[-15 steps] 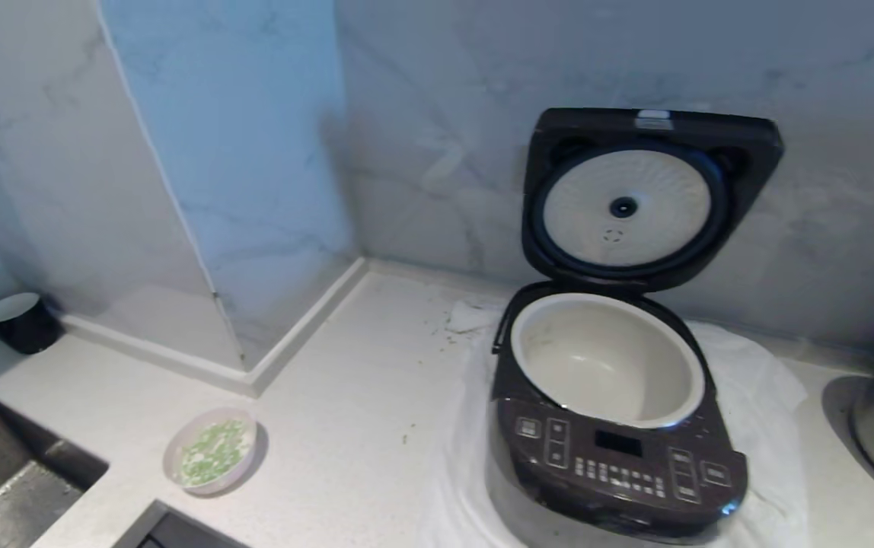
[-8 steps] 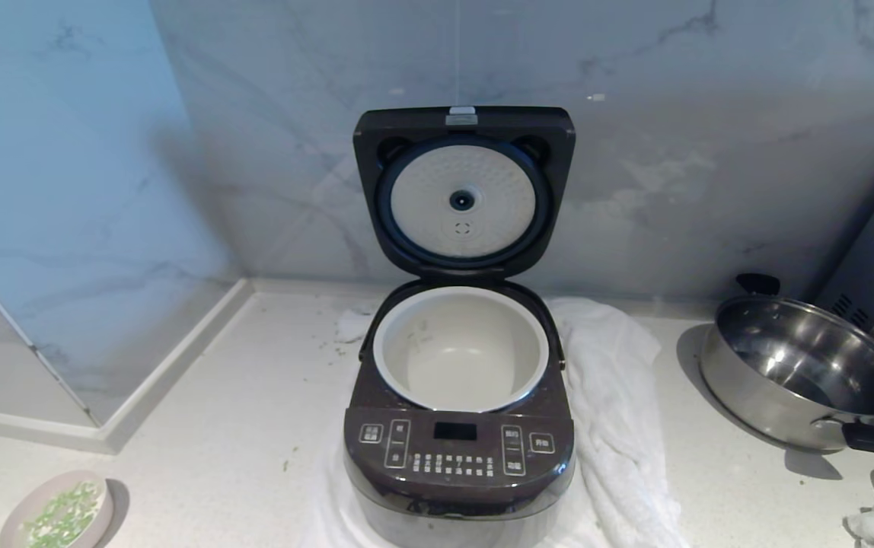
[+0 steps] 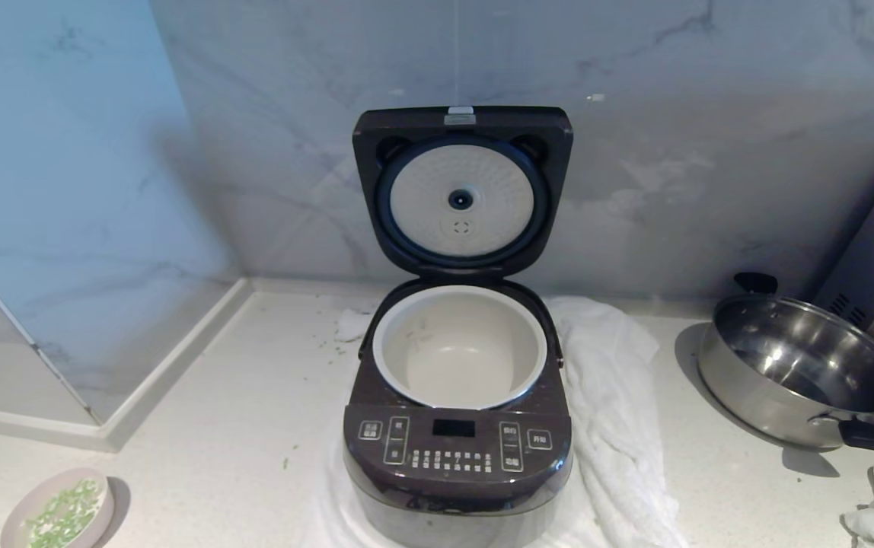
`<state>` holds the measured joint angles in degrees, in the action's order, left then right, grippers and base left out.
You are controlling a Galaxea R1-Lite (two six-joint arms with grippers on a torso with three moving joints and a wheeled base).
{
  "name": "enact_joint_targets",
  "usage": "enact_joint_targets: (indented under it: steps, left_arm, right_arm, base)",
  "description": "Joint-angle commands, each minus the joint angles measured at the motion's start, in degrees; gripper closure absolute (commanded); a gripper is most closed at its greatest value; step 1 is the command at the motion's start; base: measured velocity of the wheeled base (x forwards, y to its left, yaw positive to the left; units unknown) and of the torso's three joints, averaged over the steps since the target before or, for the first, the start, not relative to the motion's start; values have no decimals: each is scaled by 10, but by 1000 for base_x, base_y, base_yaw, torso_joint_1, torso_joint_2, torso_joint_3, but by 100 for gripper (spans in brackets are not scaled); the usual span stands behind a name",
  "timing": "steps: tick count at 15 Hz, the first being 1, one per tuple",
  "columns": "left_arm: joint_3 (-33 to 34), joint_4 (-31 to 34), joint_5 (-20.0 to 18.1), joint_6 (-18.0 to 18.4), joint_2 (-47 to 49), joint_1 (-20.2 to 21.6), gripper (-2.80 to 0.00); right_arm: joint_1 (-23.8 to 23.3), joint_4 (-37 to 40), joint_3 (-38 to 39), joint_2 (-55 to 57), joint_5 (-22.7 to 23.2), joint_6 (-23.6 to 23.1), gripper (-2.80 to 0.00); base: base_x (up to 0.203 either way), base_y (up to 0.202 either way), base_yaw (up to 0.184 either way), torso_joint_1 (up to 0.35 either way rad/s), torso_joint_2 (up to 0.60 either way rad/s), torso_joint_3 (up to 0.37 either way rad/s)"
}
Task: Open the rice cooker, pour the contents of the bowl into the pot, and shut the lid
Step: Pick up the bowl on the table
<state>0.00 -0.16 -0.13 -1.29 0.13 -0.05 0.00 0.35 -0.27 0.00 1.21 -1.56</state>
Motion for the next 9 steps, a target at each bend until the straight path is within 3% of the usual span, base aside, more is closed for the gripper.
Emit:
enact_joint_targets:
  steps: [1, 4, 9]
  left_arm:
    - [1, 0, 0, 0, 0, 0, 0]
    - [1, 0, 0, 0, 0, 0, 0]
    - [1, 0, 0, 0, 0, 0, 0]
  right_arm:
    - [0, 0, 0, 1, 0, -1, 0]
    - [0, 0, 0, 1, 0, 0, 0]
    - [0, 0, 0, 1, 0, 0, 0]
  base:
    - [0, 0, 0, 0, 0, 0]
    - [1, 39, -1, 2, -1, 1]
    - [0, 187, -3, 2, 1, 1]
